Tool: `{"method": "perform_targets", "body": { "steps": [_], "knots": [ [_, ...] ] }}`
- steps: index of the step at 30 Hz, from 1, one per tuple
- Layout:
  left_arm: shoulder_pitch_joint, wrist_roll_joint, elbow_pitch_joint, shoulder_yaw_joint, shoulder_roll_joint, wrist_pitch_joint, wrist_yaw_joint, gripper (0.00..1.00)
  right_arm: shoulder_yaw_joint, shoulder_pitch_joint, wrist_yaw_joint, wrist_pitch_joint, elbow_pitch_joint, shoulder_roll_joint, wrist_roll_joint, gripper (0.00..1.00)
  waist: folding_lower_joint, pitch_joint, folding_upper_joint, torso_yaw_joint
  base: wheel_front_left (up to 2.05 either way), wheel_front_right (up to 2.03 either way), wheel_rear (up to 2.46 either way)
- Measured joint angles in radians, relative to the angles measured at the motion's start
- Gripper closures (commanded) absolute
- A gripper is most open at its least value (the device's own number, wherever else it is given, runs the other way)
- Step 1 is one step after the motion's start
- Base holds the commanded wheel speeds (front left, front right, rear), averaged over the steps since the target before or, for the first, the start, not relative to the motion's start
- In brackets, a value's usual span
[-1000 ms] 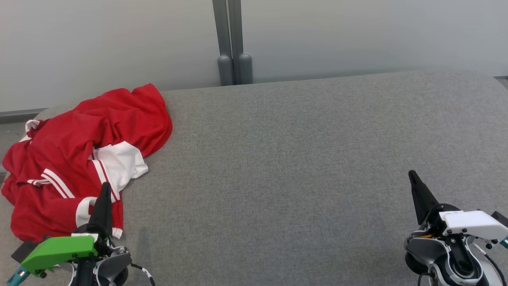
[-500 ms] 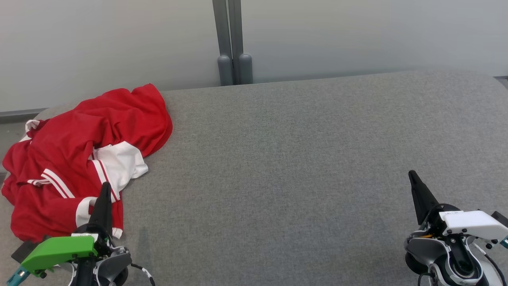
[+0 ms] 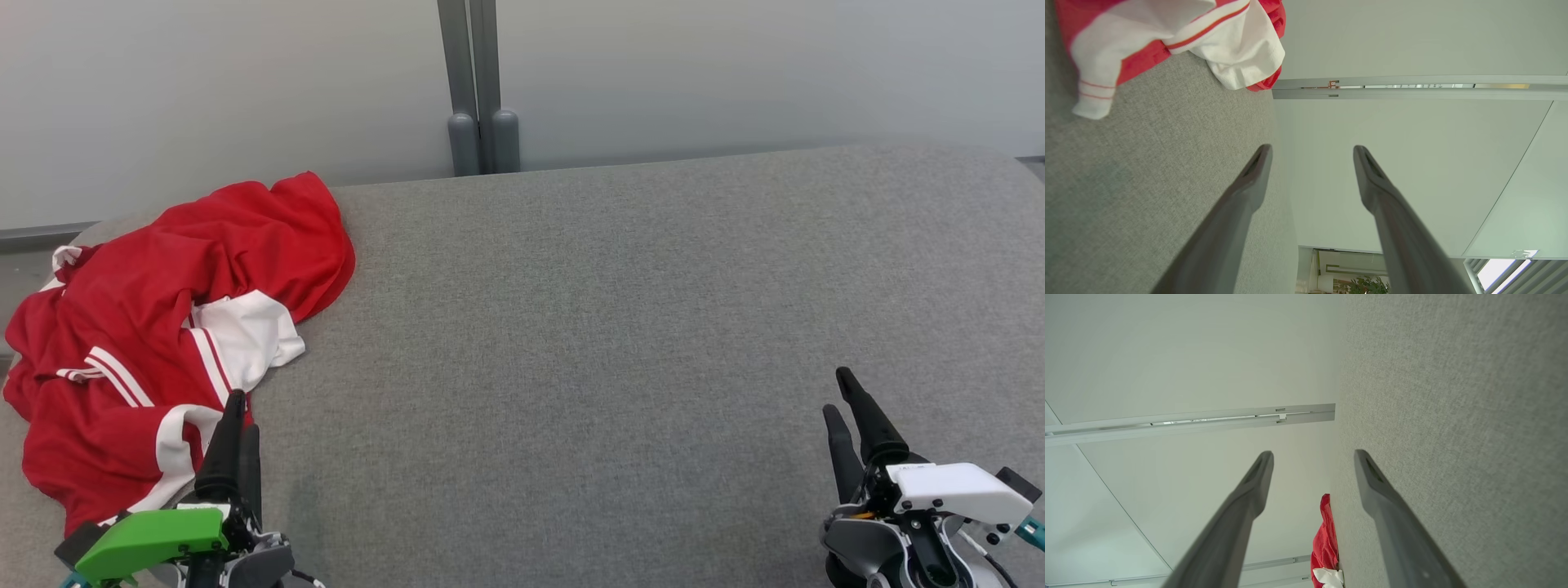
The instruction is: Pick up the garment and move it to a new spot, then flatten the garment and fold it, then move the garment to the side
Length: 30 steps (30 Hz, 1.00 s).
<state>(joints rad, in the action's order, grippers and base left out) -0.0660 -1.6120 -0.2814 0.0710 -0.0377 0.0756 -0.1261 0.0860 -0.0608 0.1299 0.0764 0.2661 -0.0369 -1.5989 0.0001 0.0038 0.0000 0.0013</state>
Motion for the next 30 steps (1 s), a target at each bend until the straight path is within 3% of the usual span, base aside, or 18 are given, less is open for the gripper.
{"method": "perform_targets", "body": {
  "steps": [10,30],
  "knots": [
    [0.01,0.099,-0.001,-0.034,0.0,-0.046,0.0,0.0,-0.029,0.016,0.0,-0.045,-0.034,-0.01,0.14,0.0,0.0,-0.002,0.0,0.002,0.0,0.0,0.0],
    [0.039,0.632,-0.006,-0.072,-0.004,-0.124,0.052,0.0,-0.09,0.034,0.0,-0.123,-0.097,-0.067,0.684,0.0,0.0,-0.01,0.0,0.006,0.0,0.0,0.0]
  ]
}}
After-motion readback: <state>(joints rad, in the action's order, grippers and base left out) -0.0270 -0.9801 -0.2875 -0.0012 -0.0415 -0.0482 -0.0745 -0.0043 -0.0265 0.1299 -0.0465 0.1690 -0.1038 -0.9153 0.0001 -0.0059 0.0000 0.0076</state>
